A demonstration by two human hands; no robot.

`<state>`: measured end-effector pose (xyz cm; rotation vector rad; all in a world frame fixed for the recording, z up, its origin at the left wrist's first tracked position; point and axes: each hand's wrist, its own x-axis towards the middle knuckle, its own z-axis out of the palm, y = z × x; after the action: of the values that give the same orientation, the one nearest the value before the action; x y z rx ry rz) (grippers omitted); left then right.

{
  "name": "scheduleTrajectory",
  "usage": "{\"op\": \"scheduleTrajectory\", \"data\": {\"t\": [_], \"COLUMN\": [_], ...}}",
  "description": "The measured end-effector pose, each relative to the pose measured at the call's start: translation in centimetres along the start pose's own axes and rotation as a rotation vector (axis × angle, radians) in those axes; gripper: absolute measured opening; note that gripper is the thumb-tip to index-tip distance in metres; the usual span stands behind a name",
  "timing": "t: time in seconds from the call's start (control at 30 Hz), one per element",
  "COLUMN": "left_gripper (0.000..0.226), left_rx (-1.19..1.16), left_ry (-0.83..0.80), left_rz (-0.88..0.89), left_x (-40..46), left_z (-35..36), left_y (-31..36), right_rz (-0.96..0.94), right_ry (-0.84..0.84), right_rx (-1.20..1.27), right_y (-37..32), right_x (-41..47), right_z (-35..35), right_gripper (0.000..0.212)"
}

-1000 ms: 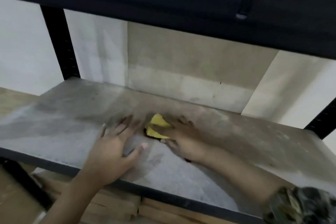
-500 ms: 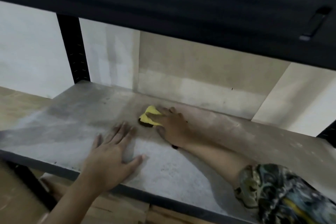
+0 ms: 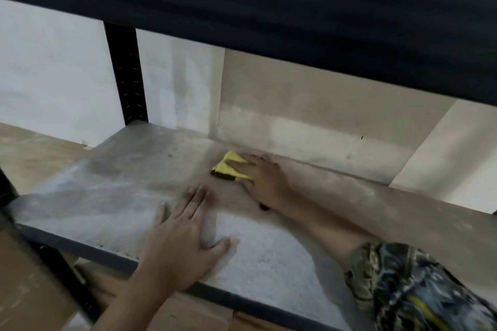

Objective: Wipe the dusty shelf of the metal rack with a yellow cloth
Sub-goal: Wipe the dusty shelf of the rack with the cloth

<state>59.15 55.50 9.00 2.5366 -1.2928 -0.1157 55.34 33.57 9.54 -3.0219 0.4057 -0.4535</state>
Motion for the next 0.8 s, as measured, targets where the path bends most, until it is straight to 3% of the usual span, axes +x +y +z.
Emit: {"op": "scheduleTrajectory", "data": {"t": [0.1, 0.17, 0.27, 0.33, 0.4, 0.47, 0.63, 0.7, 0.8], "left_gripper": [0.106, 0.103, 0.102, 0.103, 0.102, 0.105, 0.095, 0.1, 0.106], "left_rx": [0.0, -0.011, -0.02, 0.014, 0.026, 0.01, 0.011, 0.033, 0.026], "left_ry": [-0.015, -0.035, -0.035, 0.0, 0.027, 0.026, 0.057, 0.063, 0.075], "left_rz": [0.013, 0.045, 0.08, 0.038, -0.046, -0.1, -0.085, -0.089, -0.108], "left_x": [0.2, 0.2, -0.2, -0.5, -0.6, -0.6, -0.6, -0.6, -0.5], "left_z": [-0.1, -0.3, -1.1, -1.9, -2.5, -2.7, -2.3, -2.2, -2.1], "left_y": [-0.1, -0.5, -2.2, -3.9, -5.8, -7.0, -7.1, -7.1, -7.1], "right_rz": [0.368, 0.471, 0.188, -0.079, -0.226, -0.192, 0.275, 0.2, -0.103], "right_ry": [-0.053, -0.014, 0.109, 0.092, 0.041, 0.021, -0.017, 0.052, -0.017], "right_rx": [-0.046, -0.038, 0.119, 0.192, 0.135, 0.094, 0.01, 0.091, 0.064], "right_y": [3.8, 4.9, 1.5, -2.3, -4.6, -3.7, -0.4, -2.6, -7.0], "right_x": [2.5, 3.8, 3.6, 1.7, -0.1, 0.4, 5.8, 6.8, 7.2], "right_z": [-0.9, -1.5, -1.2, -0.2, 0.9, 1.4, 0.3, 0.7, 2.8], "right_gripper": [0.042, 0.039, 0.039, 0.041, 0.046, 0.046, 0.045, 0.045, 0.047]}}
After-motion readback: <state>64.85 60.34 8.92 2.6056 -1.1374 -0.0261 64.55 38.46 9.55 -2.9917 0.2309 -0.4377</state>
